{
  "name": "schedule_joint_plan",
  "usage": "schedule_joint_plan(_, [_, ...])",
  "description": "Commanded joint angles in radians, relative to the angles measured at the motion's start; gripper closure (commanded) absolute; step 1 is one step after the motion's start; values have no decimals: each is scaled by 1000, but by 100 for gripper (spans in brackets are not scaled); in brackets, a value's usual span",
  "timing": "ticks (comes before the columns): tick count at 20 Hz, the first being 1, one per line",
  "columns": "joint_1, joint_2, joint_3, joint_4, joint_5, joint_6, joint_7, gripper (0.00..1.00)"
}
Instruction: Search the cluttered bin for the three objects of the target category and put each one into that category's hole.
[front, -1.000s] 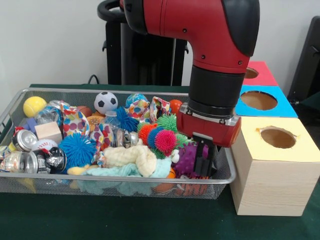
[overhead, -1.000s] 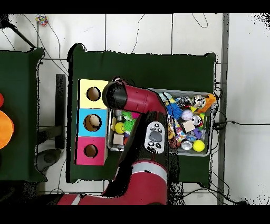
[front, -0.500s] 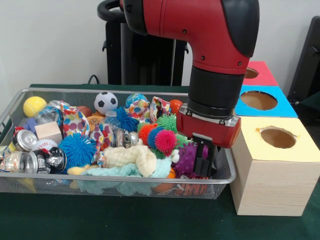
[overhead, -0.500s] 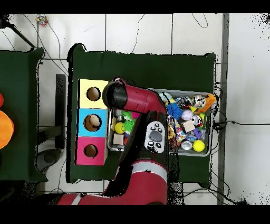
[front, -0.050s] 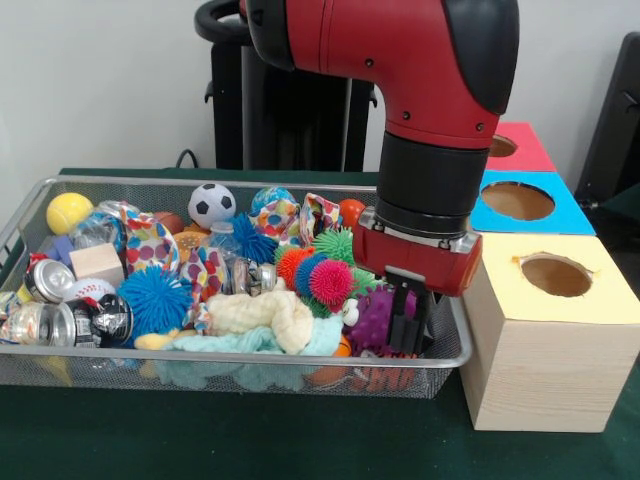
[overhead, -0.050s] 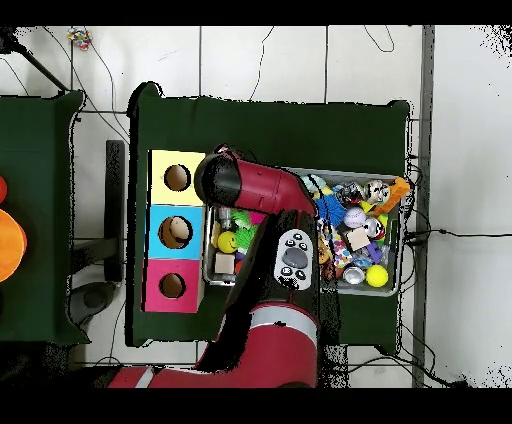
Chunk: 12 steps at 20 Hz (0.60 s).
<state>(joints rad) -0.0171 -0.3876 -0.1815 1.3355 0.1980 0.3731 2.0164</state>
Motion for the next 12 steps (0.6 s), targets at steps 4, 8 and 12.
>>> schedule_joint_plan(4, [0,-7,36,33,-21,120,90,100])
schedule_joint_plan(8, [-2,-11,42,41,-21,122,87,100])
schedule_joint_plan(12, [-5,-17,50,57,-21,116,84,100])
